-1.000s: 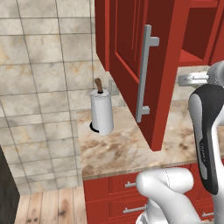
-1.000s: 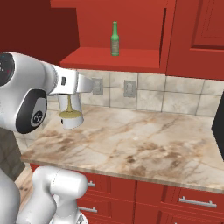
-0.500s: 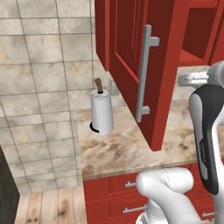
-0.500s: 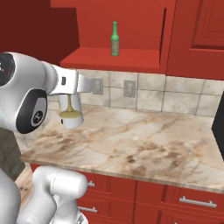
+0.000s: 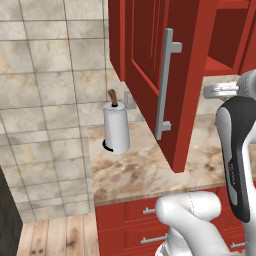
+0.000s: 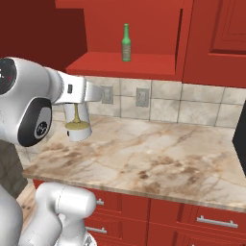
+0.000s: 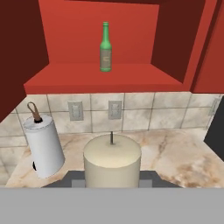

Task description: Get the candle and the beer from the cabinet and move them to the dining counter.

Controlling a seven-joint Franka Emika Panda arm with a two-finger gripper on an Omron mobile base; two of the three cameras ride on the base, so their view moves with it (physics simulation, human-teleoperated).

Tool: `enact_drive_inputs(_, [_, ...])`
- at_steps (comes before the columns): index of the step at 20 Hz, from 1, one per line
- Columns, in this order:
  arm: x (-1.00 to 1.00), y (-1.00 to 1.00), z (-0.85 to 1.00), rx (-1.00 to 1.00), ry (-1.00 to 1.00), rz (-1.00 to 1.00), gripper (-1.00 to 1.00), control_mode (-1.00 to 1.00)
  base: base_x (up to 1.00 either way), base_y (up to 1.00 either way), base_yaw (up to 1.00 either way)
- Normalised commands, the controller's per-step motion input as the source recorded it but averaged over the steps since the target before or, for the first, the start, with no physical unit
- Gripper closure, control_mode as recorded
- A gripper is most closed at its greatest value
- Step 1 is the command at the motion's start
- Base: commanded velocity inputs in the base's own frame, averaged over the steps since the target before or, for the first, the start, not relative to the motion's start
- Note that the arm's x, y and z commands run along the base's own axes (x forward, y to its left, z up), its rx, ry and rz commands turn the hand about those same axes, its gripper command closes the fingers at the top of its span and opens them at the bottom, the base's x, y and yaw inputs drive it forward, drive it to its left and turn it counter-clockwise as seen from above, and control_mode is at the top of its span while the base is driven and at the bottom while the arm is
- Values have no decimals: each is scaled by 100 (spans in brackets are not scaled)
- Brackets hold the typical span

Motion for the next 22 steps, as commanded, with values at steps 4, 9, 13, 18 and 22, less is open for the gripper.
enact_drive_inputs(4, [0, 0, 0, 0, 0, 0, 100, -100, 0, 0, 0])
enact_drive_inputs(9, [0, 0, 0, 0, 0, 0, 100, 100, 0, 0, 0])
enact_drive_inputs(13, [0, 0, 0, 0, 0, 0, 100, 100, -15, 0, -1])
enact_drive_inputs(18, [0, 0, 0, 0, 0, 0, 100, 100, -75, -6, -11])
enact_drive_inputs(22, [0, 0, 0, 0, 0, 0, 100, 100, -95, -24, -23])
